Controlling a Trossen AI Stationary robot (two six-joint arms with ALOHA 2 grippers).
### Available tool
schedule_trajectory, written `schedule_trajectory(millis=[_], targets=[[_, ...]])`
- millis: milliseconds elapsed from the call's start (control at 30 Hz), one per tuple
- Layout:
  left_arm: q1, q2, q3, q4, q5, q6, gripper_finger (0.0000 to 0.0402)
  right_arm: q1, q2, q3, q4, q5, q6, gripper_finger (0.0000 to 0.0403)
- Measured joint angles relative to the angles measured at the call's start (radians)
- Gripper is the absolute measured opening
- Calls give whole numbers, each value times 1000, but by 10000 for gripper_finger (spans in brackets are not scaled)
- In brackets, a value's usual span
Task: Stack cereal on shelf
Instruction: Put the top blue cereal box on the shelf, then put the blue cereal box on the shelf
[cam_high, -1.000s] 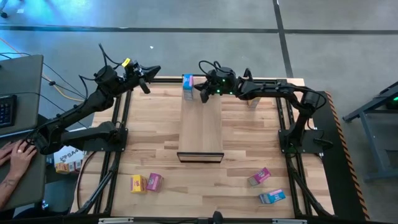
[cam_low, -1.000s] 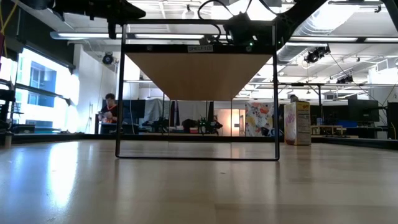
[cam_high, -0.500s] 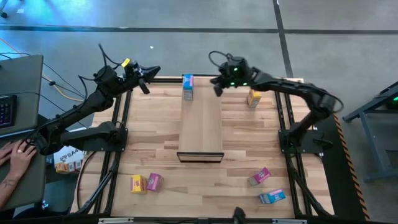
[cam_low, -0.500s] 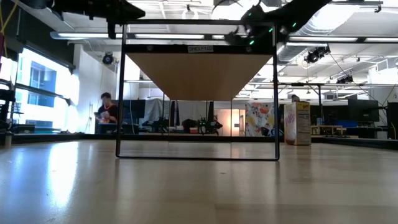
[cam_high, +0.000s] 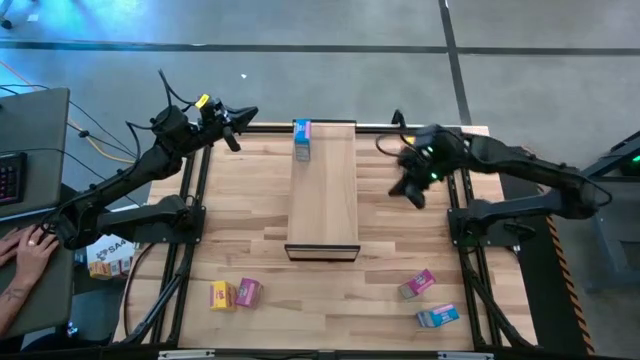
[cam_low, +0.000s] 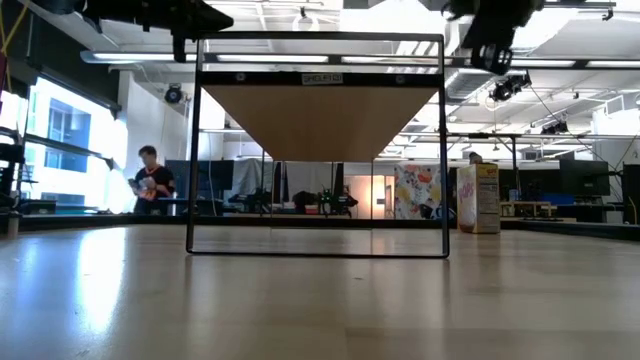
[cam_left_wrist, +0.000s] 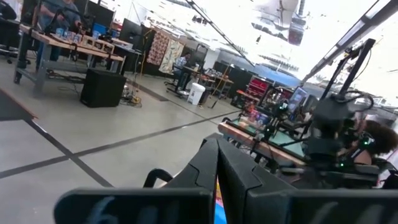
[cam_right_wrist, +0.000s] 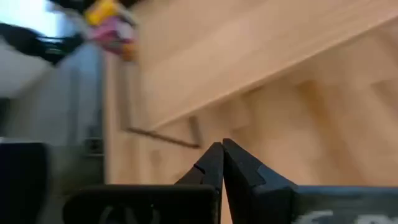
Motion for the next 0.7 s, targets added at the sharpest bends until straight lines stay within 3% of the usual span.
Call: schedule_trajectory(millis=[167, 533, 700], targets=[[0, 0, 0, 0, 0, -39, 0, 97, -36, 21, 34, -96, 82, 30], [0, 0, 0, -1, 1, -65, 0, 337, 33, 197, 20, -221, 201, 269], [0, 0, 0, -1, 6, -65, 0, 497, 128, 339, -143, -167, 287, 317]])
